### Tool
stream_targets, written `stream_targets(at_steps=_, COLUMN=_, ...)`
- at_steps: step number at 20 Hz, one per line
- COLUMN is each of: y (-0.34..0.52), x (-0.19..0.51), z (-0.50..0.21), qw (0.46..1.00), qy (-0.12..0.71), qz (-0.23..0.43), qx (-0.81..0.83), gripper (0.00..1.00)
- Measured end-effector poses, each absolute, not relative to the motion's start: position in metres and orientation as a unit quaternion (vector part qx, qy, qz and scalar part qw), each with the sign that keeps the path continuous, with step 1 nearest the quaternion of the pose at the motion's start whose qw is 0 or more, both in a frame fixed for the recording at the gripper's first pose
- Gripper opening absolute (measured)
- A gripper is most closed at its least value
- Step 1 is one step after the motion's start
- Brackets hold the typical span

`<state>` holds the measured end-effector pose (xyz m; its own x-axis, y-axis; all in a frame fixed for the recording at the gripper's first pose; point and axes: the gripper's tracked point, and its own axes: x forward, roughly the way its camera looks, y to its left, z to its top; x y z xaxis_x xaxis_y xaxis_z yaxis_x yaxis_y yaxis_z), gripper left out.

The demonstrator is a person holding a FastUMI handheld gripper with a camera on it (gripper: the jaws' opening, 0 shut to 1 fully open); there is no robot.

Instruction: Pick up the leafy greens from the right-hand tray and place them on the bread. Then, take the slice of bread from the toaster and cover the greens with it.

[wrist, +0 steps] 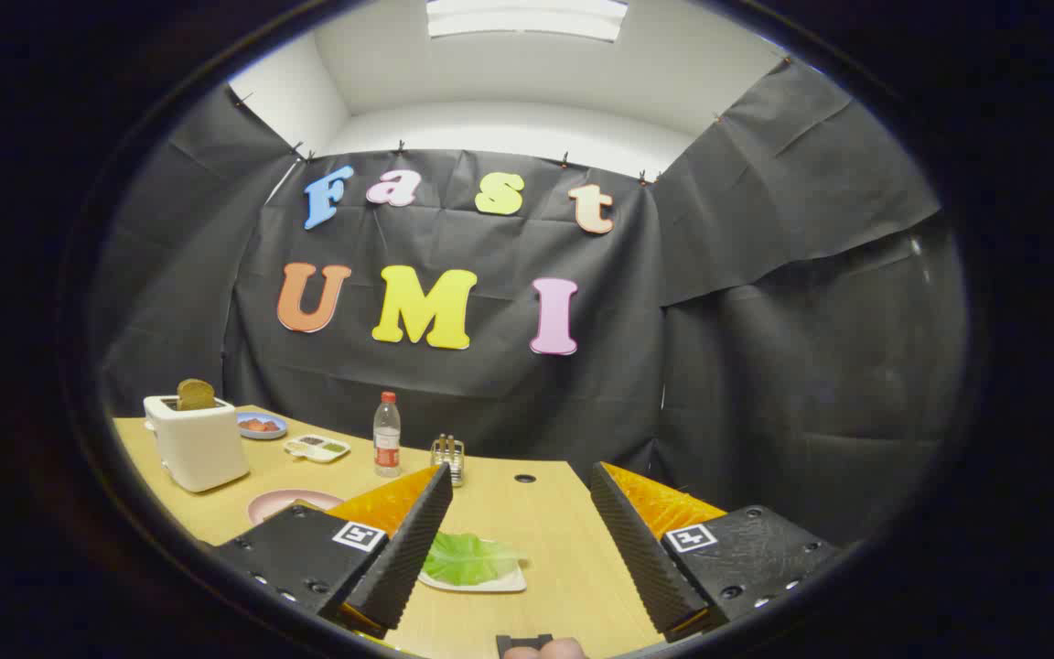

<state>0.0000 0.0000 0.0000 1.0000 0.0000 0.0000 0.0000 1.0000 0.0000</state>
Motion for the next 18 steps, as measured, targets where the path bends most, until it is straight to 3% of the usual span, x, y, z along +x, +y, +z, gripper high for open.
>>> stream_targets(at_steps=18, y=0.015, x=0.013, z=-0.023, qw=0.998, qy=0.048, qz=0.032, qx=0.037, gripper=0.95)
